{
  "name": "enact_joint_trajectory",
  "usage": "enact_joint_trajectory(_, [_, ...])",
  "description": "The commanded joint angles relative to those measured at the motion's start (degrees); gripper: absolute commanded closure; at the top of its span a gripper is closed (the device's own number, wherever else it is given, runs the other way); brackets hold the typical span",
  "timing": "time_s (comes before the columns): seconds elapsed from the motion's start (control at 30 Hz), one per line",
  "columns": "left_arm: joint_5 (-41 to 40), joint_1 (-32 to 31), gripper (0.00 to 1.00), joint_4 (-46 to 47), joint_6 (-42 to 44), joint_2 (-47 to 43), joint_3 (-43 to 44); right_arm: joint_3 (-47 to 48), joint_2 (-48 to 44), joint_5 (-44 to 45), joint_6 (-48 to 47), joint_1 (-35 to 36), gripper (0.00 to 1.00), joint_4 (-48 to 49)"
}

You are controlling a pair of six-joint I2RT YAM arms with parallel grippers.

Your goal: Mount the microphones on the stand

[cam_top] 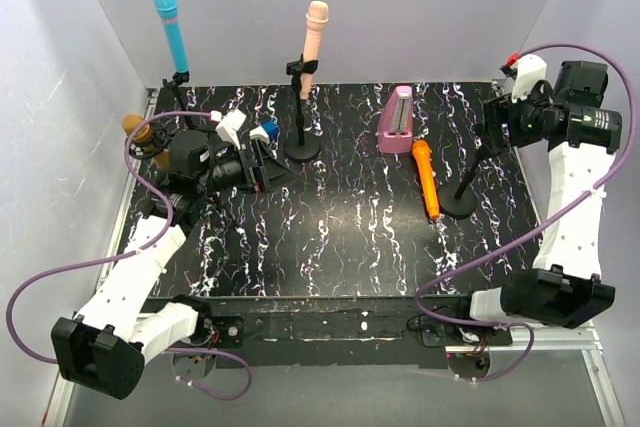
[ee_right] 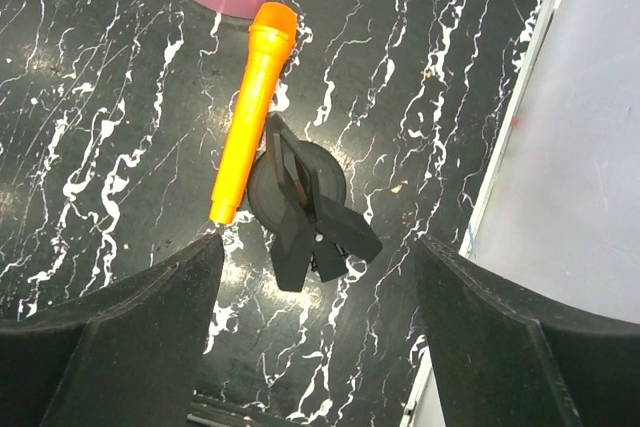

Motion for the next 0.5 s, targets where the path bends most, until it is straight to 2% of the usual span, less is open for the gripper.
enact_joint_trajectory(0.0, [0.62, 0.21, 0.02, -1.27, 1.93, -1.11, 0.33, 0.18, 1.01, -1.45, -2.41, -0.14, 0.18, 3.58])
enact_joint_trajectory(0.27, [0.62, 0.12, 0.02, -1.45, 2.37, -1.11, 0.07, 2.02, 5.84, -5.67, -5.84, -0.14, 0.3, 2.44])
enact_joint_trajectory(0.47, [0.8, 0.12, 0.02, -1.54, 2.63, -1.55, -0.54, 2.82, 7.52, -9.08, -10.4, -0.14, 0.45, -0.37])
